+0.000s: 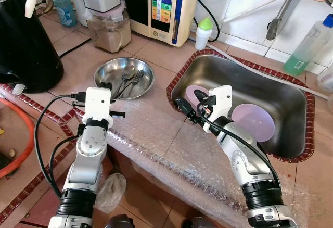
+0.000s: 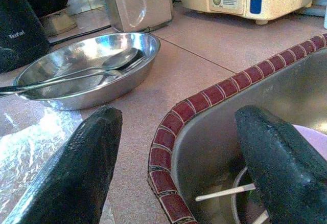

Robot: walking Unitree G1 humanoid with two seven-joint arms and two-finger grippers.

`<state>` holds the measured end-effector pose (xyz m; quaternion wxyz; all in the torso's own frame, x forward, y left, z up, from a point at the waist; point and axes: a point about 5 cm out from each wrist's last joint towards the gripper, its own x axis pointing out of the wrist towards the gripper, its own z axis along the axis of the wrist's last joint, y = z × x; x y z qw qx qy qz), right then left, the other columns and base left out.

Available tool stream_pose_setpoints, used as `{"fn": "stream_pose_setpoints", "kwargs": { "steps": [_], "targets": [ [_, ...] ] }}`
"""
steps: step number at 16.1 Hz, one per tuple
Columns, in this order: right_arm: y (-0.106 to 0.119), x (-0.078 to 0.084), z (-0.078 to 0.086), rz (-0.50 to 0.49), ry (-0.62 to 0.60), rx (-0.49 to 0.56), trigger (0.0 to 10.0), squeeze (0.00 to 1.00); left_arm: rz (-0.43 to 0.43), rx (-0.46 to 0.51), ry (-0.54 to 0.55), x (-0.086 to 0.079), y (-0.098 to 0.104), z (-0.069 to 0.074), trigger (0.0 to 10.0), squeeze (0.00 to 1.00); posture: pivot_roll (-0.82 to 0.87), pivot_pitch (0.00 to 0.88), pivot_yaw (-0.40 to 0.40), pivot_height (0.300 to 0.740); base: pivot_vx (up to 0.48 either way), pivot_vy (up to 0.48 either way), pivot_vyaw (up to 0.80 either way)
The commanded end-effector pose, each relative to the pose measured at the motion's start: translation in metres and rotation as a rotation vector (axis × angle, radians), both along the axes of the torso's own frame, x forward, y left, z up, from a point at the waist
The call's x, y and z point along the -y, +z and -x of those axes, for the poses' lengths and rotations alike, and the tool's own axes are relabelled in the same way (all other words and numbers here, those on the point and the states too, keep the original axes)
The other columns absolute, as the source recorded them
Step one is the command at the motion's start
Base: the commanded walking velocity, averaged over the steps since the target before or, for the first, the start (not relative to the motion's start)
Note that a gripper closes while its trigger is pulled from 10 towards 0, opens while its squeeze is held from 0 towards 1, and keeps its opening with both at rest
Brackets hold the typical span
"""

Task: Kitchen organization

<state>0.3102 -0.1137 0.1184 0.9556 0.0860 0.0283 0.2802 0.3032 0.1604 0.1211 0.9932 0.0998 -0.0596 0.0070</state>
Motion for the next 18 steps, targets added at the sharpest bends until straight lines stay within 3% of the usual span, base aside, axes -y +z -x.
{"fn": "stream_pose_setpoints", "kwargs": {
  "steps": [1, 3, 7, 13, 18],
  "targets": [
    [0.002, 0.001, -0.002, 0.009, 0.001, 0.010, 10.0, 0.00, 0.019, -0.009, -0.006, 0.001, -0.001, -0.001, 10.0, 1.00, 0.02, 0.027, -0.045, 0.740, 0.000, 0.000, 0.00],
    [0.001, 0.001, -0.002, 0.009, 0.000, 0.010, 10.0, 0.00, 0.022, 0.021, -0.089, 0.013, 0.002, 0.003, 10.0, 1.00, 0.02, 0.028, -0.042, 0.740, 0.000, 0.000, 0.00],
    [0.001, 0.001, -0.002, 0.008, -0.003, 0.009, 10.0, 0.00, -0.018, -0.025, -0.051, 0.010, -0.007, 0.008, 10.0, 1.00, 0.02, 0.027, -0.039, 0.740, 0.000, 0.000, 0.00],
    [0.002, 0.000, -0.002, 0.004, -0.002, 0.010, 10.0, 0.00, -0.093, -0.009, 0.035, -0.024, -0.001, 0.002, 10.0, 1.00, 0.03, 0.030, -0.041, 0.740, 0.000, 0.000, 0.00],
    [0.002, -0.002, -0.003, 0.002, -0.001, 0.011, 10.0, 0.00, -0.118, 0.012, 0.038, -0.030, 0.005, -0.003, 10.0, 1.00, 0.03, 0.027, -0.038, 0.740, 0.000, 0.000, 0.00]
  ]
}}
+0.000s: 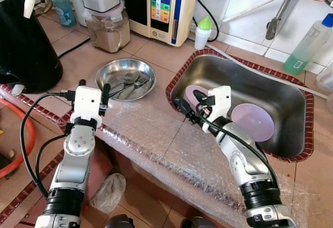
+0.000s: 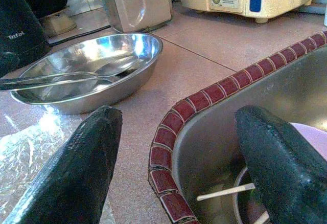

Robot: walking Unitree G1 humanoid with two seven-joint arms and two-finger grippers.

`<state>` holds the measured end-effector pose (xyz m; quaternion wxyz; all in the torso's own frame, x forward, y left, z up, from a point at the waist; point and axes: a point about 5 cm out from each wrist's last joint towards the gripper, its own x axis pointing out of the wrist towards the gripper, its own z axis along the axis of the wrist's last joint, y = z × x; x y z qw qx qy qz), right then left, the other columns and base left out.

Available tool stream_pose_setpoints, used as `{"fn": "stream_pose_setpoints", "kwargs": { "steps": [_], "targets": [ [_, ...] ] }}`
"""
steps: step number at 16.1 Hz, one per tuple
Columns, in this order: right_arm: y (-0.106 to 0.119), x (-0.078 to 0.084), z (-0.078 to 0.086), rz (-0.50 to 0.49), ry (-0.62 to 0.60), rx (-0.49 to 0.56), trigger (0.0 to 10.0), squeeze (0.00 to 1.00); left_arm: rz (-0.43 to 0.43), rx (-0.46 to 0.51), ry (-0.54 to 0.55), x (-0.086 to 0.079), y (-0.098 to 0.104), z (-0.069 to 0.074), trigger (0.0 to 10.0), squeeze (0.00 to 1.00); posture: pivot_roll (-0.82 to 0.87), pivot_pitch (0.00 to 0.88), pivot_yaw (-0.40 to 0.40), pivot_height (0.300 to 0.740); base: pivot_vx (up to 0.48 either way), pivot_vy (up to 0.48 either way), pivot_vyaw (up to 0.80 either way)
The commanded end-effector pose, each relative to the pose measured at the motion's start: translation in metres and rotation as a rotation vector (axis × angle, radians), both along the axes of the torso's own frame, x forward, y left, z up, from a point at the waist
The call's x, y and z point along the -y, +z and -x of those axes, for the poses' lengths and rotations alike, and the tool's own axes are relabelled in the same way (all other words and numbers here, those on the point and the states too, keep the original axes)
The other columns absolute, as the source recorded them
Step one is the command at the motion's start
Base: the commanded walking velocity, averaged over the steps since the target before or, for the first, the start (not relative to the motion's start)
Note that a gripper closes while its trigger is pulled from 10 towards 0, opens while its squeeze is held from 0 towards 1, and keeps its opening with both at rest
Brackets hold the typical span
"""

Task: Kitchen organization

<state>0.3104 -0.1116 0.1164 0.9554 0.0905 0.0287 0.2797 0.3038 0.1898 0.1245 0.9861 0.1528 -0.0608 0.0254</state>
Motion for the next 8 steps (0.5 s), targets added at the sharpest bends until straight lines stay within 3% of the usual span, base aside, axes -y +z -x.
{"fn": "stream_pose_setpoints", "kwargs": {
  "steps": [1, 4, 8],
  "targets": [
    [0.004, 0.000, -0.003, 0.010, -0.001, 0.015, 10.0, 0.00, -0.020, 0.008, -0.024, 0.002, 0.003, -0.003, 10.0, 1.00, 0.03, 0.027, -0.038, 0.740, 0.000, 0.000, 0.00],
    [0.003, 0.000, -0.003, 0.010, -0.003, 0.014, 10.0, 0.00, -0.012, -0.023, -0.169, 0.025, -0.001, -0.002, 10.0, 1.00, 0.03, 0.029, -0.037, 0.740, 0.000, 0.000, 0.00],
    [0.003, 0.001, -0.002, 0.011, -0.005, 0.012, 10.0, 0.00, 0.003, -0.078, -0.287, 0.046, -0.010, 0.003, 10.0, 1.00, 0.03, 0.028, -0.035, 0.740, 0.000, 0.000, 0.00]
  ]
}}
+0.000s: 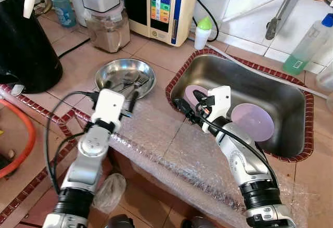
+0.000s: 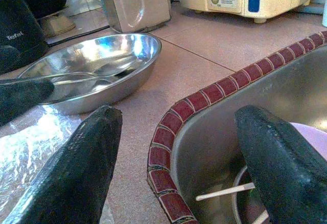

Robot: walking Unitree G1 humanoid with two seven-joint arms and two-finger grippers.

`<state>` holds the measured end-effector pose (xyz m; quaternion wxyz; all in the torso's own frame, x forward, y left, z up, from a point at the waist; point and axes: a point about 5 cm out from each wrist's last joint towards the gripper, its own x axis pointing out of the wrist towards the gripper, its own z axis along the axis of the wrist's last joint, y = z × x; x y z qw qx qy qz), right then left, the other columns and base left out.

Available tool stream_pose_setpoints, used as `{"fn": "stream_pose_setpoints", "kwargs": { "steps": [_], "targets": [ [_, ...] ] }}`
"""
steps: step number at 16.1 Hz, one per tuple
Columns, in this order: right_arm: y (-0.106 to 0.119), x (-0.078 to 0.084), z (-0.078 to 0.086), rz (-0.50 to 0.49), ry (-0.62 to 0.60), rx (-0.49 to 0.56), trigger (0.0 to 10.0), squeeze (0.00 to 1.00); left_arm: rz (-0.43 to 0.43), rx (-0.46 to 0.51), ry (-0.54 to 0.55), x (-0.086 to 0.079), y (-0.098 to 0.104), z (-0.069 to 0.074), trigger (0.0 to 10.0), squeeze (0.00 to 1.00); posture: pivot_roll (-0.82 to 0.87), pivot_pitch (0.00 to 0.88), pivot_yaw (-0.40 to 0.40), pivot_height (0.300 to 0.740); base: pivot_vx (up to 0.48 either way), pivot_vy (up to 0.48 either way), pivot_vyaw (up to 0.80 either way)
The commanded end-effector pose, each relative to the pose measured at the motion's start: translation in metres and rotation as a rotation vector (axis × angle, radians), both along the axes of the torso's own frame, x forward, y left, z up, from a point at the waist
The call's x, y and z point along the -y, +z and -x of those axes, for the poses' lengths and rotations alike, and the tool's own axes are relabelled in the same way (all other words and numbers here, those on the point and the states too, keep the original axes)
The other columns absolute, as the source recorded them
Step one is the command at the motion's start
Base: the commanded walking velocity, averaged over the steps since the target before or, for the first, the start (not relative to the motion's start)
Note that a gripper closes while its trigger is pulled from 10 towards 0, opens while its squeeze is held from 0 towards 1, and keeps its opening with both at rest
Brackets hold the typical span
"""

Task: Kitchen organization

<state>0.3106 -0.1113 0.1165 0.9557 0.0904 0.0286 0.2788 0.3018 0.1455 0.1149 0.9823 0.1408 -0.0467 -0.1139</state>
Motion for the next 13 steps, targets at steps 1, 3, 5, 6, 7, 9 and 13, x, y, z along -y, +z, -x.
{"fn": "stream_pose_setpoints", "kwargs": {
  "steps": [1, 3, 5, 6, 7, 9, 13],
  "targets": [
    [0.003, 0.002, -0.002, 0.011, 0.001, 0.011, 10.0, 0.00, 0.009, -0.021, -0.040, 0.006, -0.001, 0.002, 10.0, 1.00, 0.03, 0.029, -0.035, 0.740, 0.000, 0.000, 0.00],
    [0.003, 0.002, -0.002, 0.012, 0.012, 0.008, 10.0, 0.00, 0.023, -0.044, -0.060, 0.011, -0.002, 0.003, 10.0, 1.00, 0.03, 0.029, -0.039, 0.740, 0.000, 0.000, 0.00],
    [0.004, 0.001, -0.001, 0.012, 0.044, 0.005, 10.0, 0.00, 0.052, -0.025, -0.032, 0.014, 0.006, 0.003, 10.0, 1.00, 0.03, 0.031, -0.043, 0.740, 0.000, 0.000, 0.00],
    [0.004, 0.001, -0.001, 0.013, 0.044, 0.005, 10.0, 0.00, 0.048, -0.010, -0.013, 0.013, 0.009, 0.003, 10.0, 1.00, 0.03, 0.031, -0.043, 0.740, 0.000, 0.000, 0.00],
    [0.004, 0.001, -0.001, 0.014, 0.045, 0.005, 10.0, 0.00, 0.080, 0.024, 0.070, 0.006, 0.017, 0.003, 10.0, 1.00, 0.03, 0.034, -0.045, 0.740, 0.000, 0.000, 0.00],
    [0.002, -0.001, 0.000, 0.013, 0.052, 0.000, 10.0, 0.00, 0.094, 0.056, 0.150, -0.003, 0.023, 0.006, 10.0, 1.00, 0.04, 0.036, -0.047, 0.740, 0.000, 0.000, 0.00],
    [0.002, -0.004, 0.001, 0.012, 0.064, -0.001, 10.0, 0.00, 0.095, 0.002, 0.153, -0.004, 0.013, 0.009, 10.0, 0.00, 0.04, 0.036, -0.046, 0.740, 0.000, 0.000, 0.00]
  ]
}}
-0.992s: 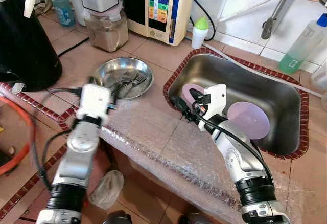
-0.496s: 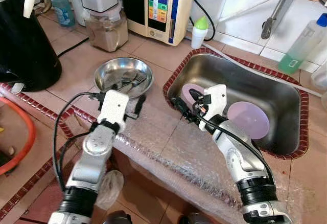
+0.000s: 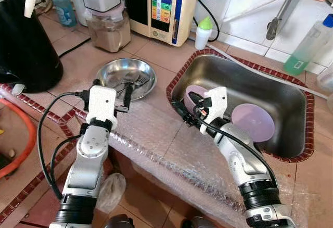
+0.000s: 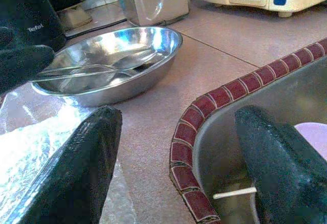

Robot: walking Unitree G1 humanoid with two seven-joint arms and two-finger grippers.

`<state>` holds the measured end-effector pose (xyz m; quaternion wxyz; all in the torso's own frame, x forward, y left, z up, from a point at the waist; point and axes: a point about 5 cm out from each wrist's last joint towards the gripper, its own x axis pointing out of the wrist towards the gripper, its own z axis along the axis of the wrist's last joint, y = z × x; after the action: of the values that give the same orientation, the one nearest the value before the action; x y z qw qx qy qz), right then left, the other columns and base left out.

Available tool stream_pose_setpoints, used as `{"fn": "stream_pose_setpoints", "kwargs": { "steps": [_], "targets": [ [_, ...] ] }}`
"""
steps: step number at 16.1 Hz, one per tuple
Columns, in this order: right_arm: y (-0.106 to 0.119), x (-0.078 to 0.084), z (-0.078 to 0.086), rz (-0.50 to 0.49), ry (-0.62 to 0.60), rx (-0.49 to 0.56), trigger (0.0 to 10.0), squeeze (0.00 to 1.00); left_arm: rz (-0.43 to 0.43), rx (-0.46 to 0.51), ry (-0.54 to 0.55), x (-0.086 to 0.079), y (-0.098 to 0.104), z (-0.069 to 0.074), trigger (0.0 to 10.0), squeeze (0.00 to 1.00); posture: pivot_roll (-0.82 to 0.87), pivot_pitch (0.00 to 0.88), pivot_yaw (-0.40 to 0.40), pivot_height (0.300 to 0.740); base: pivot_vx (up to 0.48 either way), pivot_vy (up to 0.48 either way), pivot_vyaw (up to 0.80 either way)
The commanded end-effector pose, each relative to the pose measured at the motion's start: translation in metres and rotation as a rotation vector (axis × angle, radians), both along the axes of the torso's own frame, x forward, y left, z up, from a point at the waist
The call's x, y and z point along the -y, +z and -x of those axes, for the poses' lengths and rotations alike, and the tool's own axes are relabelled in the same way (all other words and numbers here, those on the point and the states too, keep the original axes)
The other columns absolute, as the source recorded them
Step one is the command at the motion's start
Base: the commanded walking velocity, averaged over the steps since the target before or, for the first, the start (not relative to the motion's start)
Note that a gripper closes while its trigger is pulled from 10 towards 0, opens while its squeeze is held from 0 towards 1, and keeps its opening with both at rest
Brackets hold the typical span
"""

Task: Kitchen organization

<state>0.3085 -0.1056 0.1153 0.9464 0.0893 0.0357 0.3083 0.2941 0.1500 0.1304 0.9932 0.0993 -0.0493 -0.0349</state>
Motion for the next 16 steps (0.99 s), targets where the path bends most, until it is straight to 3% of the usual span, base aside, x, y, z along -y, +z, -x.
{"fn": "stream_pose_setpoints", "kwargs": {
  "steps": [1, 8, 16],
  "targets": [
    [0.003, 0.003, -0.002, 0.011, -0.001, 0.009, 10.0, 0.00, 0.016, -0.028, -0.004, 0.002, -0.005, 0.002, 10.0, 0.00, 0.04, 0.037, -0.045, 0.740, 0.000, 0.000, 0.00],
    [0.003, 0.007, -0.001, 0.021, -0.010, 0.009, 10.0, 0.00, 0.058, -0.030, -0.041, 0.018, -0.015, 0.015, 10.0, 0.00, 0.02, 0.036, -0.047, 0.740, 0.000, 0.000, 0.00],
    [0.003, 0.006, -0.001, 0.021, -0.003, 0.008, 10.0, 0.00, 0.073, -0.009, 0.043, 0.005, -0.014, 0.018, 10.0, 0.00, 0.03, 0.040, -0.050, 0.740, 0.000, 0.000, 0.00]
  ]
}}
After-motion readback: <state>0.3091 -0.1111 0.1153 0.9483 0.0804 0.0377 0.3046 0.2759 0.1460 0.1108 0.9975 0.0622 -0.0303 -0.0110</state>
